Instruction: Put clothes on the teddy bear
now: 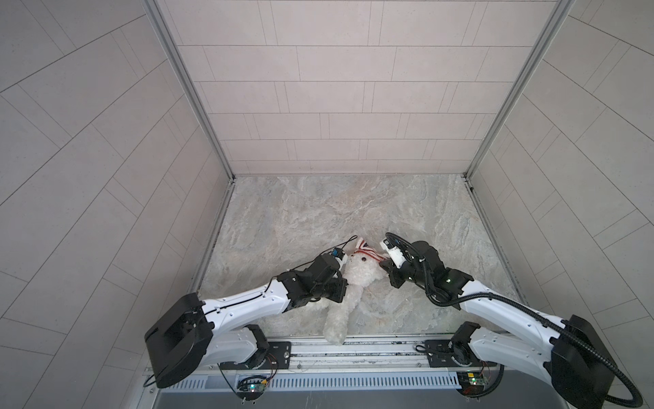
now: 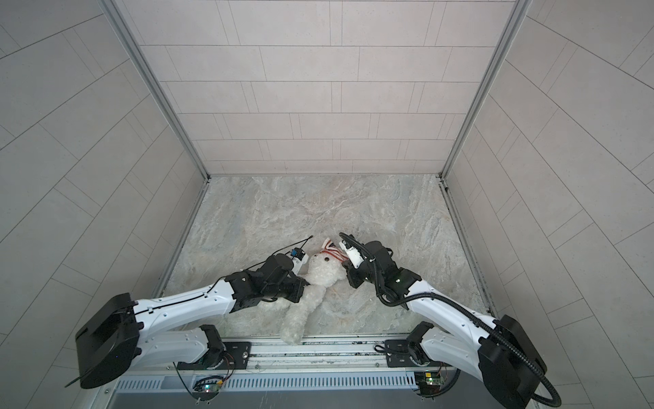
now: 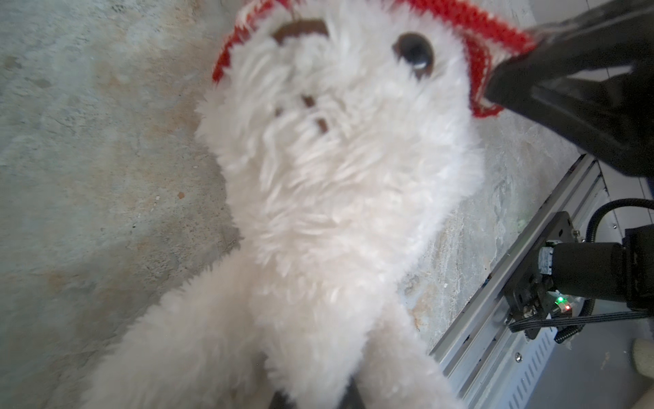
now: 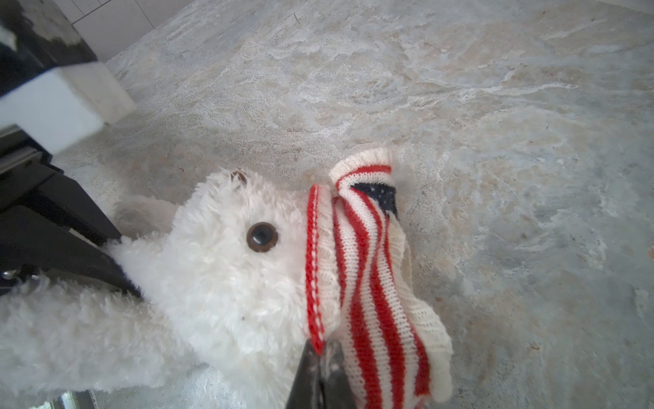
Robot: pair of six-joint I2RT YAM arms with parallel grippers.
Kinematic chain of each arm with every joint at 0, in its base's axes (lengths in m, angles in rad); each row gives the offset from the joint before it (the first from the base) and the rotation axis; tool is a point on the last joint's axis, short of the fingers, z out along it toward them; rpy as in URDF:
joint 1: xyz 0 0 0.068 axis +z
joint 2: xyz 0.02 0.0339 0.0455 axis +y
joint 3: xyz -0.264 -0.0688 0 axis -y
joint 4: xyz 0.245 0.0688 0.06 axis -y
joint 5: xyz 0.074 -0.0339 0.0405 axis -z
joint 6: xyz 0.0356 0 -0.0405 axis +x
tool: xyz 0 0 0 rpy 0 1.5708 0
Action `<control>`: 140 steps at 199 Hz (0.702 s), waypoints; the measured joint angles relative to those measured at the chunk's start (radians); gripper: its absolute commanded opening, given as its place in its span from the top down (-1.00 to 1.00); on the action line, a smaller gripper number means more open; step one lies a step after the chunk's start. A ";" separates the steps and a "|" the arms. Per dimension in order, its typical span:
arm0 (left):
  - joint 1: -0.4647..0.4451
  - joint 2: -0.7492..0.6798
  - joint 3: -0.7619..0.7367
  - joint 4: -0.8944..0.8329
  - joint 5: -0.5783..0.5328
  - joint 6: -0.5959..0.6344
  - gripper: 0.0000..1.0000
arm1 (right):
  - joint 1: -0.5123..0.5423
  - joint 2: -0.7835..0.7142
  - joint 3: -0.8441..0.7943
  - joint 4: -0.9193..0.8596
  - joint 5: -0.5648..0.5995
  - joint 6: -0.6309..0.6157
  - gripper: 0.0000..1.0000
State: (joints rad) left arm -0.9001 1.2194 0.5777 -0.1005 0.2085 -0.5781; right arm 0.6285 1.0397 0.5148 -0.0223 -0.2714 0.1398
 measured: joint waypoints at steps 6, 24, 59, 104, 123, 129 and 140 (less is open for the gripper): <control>0.003 0.000 -0.004 0.005 0.000 -0.007 1.00 | 0.000 0.000 0.000 -0.002 0.006 0.000 1.00; 0.010 -0.001 -0.016 0.011 0.000 -0.018 1.00 | 0.000 -0.002 0.000 -0.008 0.027 0.002 1.00; 0.013 -0.002 -0.040 0.031 -0.004 -0.035 1.00 | 0.000 -0.011 0.000 -0.013 0.054 0.008 1.00; 0.035 -0.012 -0.077 0.098 0.014 -0.078 1.00 | 0.013 -0.015 0.000 -0.024 0.059 0.010 1.00; 0.052 -0.026 -0.100 0.130 0.036 -0.105 1.00 | 0.015 -0.014 0.000 -0.030 0.063 0.010 1.00; 0.055 -0.029 -0.103 0.134 0.038 -0.111 1.00 | 0.016 -0.014 0.000 -0.030 0.066 0.010 1.00; 0.059 -0.035 -0.106 0.142 0.043 -0.123 1.00 | 0.018 -0.014 0.000 -0.030 0.069 0.010 1.00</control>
State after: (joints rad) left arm -0.8413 1.1843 0.4717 0.0410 0.2512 -0.7010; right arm 0.6464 1.0252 0.5148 -0.0525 -0.2020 0.1497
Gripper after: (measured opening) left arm 0.119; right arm 0.053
